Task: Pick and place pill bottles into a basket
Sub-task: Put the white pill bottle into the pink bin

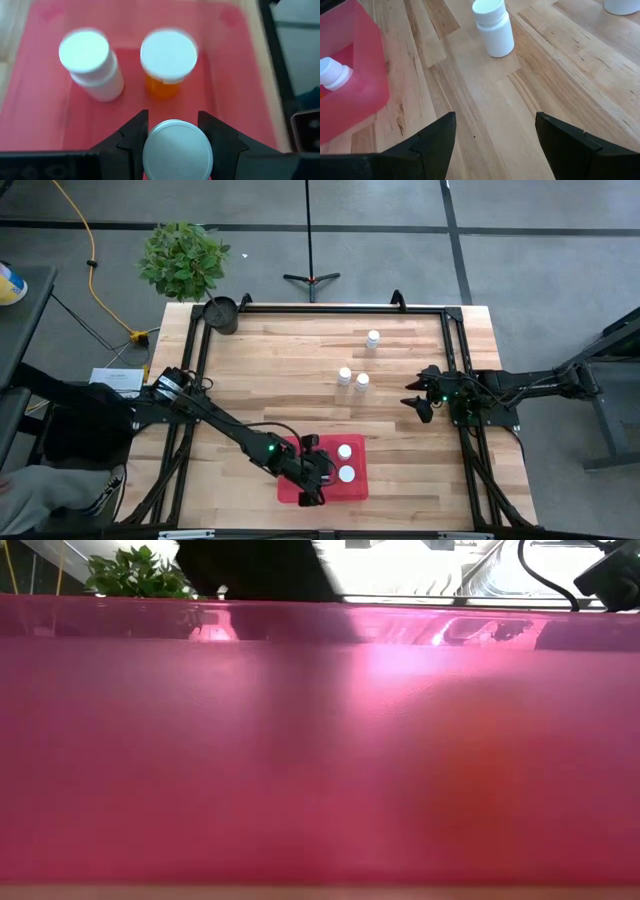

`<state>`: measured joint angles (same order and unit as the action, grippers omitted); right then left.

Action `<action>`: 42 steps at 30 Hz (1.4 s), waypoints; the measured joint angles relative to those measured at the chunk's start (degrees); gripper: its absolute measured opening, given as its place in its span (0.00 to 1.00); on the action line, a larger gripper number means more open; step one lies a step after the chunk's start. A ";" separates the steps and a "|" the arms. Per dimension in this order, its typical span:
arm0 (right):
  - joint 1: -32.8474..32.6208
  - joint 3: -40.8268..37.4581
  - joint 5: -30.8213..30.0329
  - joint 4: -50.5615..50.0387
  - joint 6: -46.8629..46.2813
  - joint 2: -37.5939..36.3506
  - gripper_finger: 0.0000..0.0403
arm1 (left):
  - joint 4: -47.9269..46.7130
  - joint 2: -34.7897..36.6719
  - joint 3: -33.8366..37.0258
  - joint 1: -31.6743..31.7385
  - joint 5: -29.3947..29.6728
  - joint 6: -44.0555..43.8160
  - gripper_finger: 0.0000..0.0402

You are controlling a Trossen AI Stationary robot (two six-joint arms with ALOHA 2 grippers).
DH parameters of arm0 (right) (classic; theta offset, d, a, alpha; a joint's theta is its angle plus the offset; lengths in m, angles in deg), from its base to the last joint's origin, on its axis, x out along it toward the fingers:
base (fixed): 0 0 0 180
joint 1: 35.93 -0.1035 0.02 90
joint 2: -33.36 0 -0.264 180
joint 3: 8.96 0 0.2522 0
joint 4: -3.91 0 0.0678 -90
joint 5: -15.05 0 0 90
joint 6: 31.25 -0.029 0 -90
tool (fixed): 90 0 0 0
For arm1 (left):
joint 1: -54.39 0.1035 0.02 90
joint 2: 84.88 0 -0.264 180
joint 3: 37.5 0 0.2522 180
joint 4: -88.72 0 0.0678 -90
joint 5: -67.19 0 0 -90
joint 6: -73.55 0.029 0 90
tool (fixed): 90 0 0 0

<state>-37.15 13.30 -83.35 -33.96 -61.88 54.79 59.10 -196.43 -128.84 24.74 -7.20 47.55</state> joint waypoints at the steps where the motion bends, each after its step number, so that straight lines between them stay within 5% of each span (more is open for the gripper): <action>1: -0.01 0.00 0.00 -0.05 0.00 0.00 0.65 | -1.04 -0.03 0.19 0.00 -0.16 0.07 0.46; 42: -0.01 0.00 0.00 -0.11 -0.01 -0.02 0.65 | 6.67 -3.97 0.17 0.88 -1.92 1.54 0.46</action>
<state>-37.16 13.30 -83.35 -34.06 -61.89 54.77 65.77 -200.39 -128.67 25.62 -9.11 49.09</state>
